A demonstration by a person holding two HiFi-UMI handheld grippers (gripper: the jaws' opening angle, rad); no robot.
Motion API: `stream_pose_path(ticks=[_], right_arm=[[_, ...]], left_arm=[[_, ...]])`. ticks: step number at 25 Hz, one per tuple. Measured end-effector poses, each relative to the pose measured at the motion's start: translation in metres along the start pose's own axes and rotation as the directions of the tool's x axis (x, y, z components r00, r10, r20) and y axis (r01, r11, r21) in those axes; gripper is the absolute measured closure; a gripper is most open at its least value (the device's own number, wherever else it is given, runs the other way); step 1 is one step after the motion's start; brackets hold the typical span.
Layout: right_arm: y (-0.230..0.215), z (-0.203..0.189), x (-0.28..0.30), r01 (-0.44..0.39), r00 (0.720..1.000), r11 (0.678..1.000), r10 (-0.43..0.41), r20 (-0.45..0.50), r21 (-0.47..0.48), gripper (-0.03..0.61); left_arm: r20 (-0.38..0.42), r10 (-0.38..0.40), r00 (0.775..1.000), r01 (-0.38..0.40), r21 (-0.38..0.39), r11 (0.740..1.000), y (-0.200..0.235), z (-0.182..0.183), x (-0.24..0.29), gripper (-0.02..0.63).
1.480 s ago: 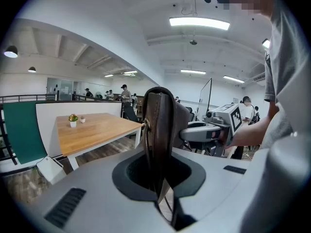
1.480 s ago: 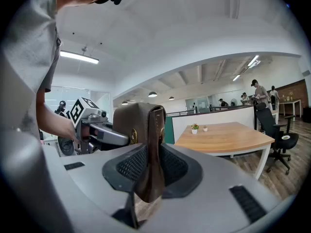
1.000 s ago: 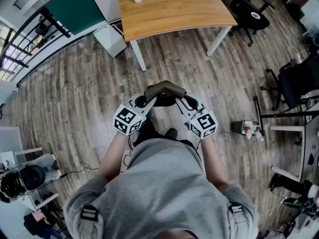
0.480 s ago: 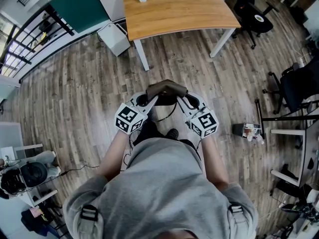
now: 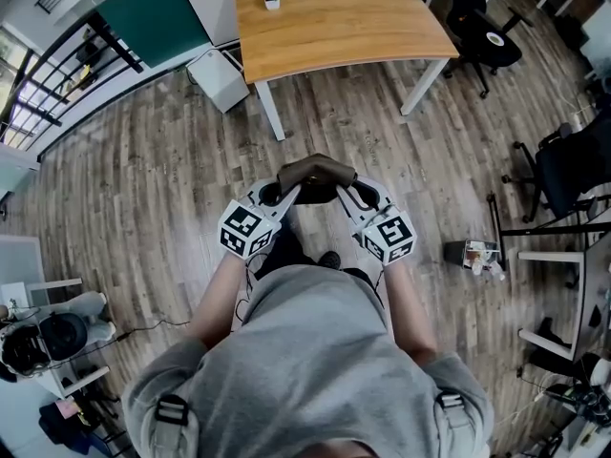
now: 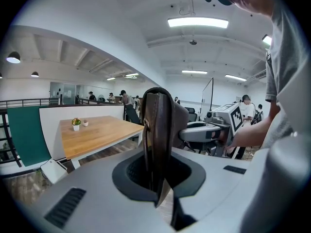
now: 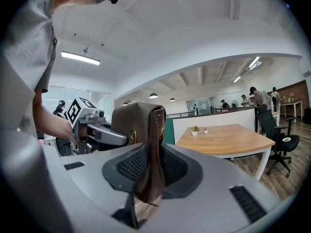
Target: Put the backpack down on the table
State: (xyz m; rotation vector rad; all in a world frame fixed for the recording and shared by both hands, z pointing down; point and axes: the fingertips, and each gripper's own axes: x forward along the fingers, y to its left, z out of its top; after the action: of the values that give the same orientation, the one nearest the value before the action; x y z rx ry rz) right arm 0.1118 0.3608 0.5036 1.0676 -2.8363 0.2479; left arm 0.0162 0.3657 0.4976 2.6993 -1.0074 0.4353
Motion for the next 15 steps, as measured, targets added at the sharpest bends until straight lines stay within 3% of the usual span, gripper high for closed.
stream_pose_path(ticks=[15], right_arm=[[-0.012,-0.002,-0.005,0.045,0.999,0.999,-0.045,0.003,0.005,0.489]], left_arm=[[0.018,-0.021,1.0,0.021,0.003,1.0,0.0,0.004,0.015,0.571]])
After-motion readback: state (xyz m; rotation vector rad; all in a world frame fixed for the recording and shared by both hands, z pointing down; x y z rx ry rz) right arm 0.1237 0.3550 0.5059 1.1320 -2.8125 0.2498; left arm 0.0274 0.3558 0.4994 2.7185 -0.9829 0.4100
